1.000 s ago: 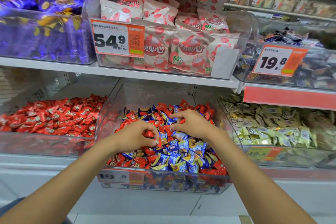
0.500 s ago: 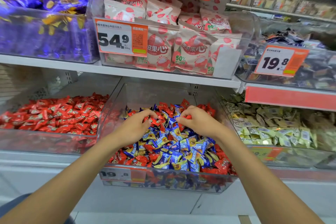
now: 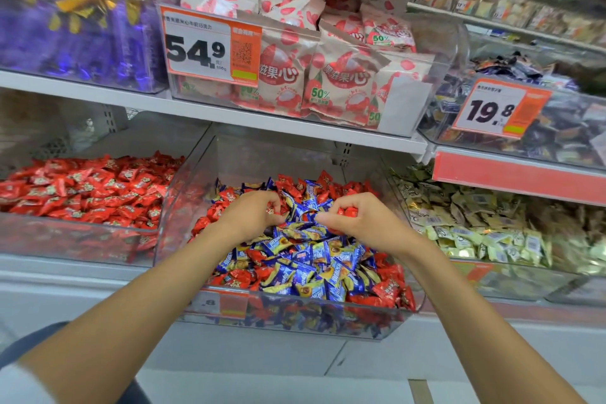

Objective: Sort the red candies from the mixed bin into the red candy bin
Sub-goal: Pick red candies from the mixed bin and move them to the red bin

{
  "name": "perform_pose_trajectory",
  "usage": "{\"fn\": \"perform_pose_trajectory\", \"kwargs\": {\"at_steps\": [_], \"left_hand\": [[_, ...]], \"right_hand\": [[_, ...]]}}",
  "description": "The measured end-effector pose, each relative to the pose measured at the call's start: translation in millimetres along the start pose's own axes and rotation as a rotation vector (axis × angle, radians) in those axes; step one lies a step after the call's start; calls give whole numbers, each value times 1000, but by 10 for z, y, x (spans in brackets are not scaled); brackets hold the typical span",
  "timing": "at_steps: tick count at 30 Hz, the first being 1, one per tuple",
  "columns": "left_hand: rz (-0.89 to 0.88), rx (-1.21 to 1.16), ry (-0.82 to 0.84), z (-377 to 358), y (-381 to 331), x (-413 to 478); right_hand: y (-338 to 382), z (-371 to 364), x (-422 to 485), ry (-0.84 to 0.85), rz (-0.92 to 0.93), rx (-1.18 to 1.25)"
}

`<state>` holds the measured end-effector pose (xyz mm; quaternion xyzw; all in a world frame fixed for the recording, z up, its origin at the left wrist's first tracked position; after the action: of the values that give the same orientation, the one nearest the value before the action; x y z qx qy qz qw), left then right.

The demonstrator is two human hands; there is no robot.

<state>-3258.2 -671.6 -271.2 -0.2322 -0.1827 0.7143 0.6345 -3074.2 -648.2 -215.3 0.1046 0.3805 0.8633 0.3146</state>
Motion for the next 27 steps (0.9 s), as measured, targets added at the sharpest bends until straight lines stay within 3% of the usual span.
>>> {"fn": "perform_pose_trajectory", "kwargs": {"at_steps": [4,8,13,19,22,27], "left_hand": [[-45,-169,-173,224,1,-192],[-128,-190,-280,441,-85,-496],[-195,-166,-333,565,-140,-774],[-232,-171,-402,733,-61,-944],[-261,-140,-427,799,-33,-1001],[-261,-250,-484,921,149,-1075]], "right_hand": [[184,-177,6,90,60,30],[407,-511,74,217,96,-40],[468,-884,233,369,46,-451],[385,-617,291,282,11,-143],[349,-483,221,147,-15,72],[288,-408,206,28,-78,160]]}}
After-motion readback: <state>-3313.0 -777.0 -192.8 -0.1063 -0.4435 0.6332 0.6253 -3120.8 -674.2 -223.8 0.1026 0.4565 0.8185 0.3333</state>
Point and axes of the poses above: each hand's wrist, its own x-axis towards the middle knuckle, its own z-axis out of the back of the hand, y = z × x, the point moved 6 cm from there along x, towards the middle knuckle, and after that the axes turned 9 degrees about y, right-handed, at the moved point
